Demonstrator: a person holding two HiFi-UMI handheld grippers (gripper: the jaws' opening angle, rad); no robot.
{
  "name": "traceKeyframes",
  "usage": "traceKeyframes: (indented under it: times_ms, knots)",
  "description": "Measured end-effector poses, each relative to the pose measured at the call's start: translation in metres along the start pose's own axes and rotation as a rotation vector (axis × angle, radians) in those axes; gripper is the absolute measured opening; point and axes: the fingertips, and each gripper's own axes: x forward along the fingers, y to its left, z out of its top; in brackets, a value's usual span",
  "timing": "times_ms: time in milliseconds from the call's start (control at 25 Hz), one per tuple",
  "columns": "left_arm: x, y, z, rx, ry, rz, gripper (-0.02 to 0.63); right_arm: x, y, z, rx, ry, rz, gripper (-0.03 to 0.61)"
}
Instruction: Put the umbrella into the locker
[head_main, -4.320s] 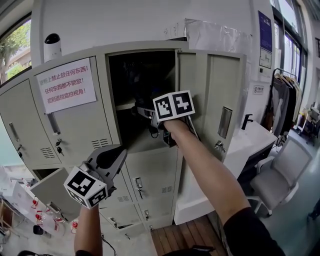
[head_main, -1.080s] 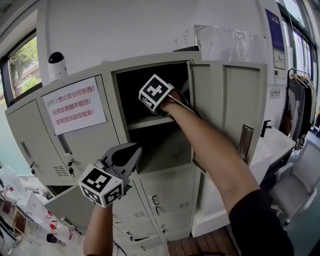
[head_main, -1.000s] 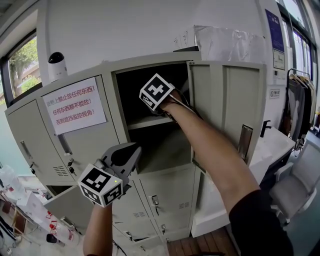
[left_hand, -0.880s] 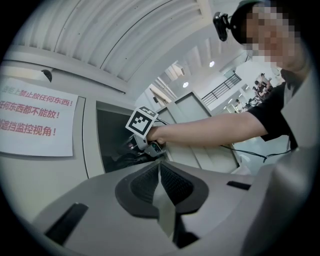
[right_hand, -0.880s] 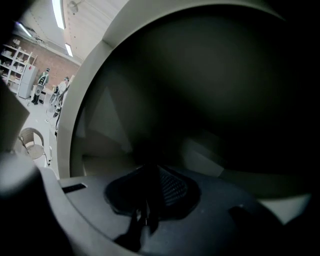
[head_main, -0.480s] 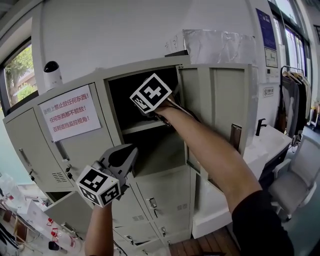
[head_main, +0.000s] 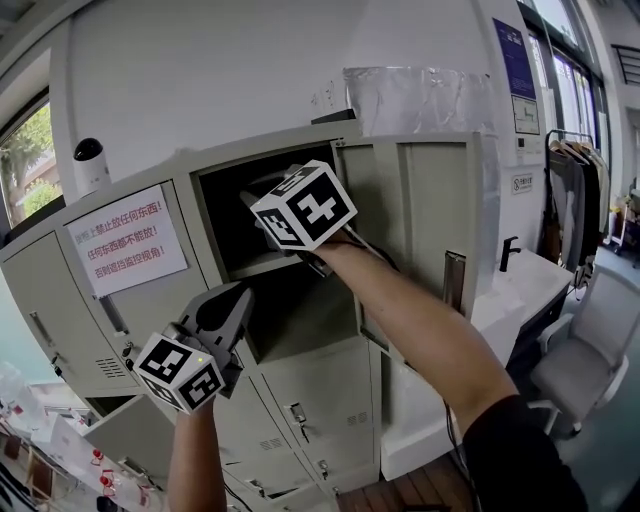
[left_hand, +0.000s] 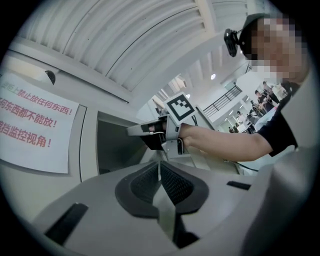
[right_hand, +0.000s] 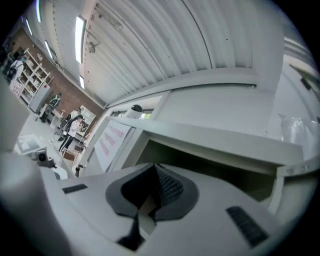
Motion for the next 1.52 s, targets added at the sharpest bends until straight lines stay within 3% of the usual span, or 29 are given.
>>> traceKeyframes:
  times_ms: [120, 680, 1160, 1520]
  knots:
    - [0.000, 0.002, 0.005, -0.002, -0.012, 0.008, 0.028, -0.018, 0.011, 0.007, 0.022, -0.060, 0.003, 0.017]
    - [-0.019, 0.007, 0.006, -0.025, -0.040, 0.062, 0.028, -0.080, 0.083, -0.009, -0.087, -0.199, 0.032, 0.012]
    - [-0.048, -0.019, -0.014, -0.070, -0.097, 0.095, 0.026, -0.141, 0.108, -0.054, 0.049, -0.307, 0.047, 0.012]
    - [-0.093, -0.043, -0.053, -0.160, -0.119, 0.163, 0.025, -0.169, 0.137, -0.107, 0.127, -0.274, 0.060, 0.012]
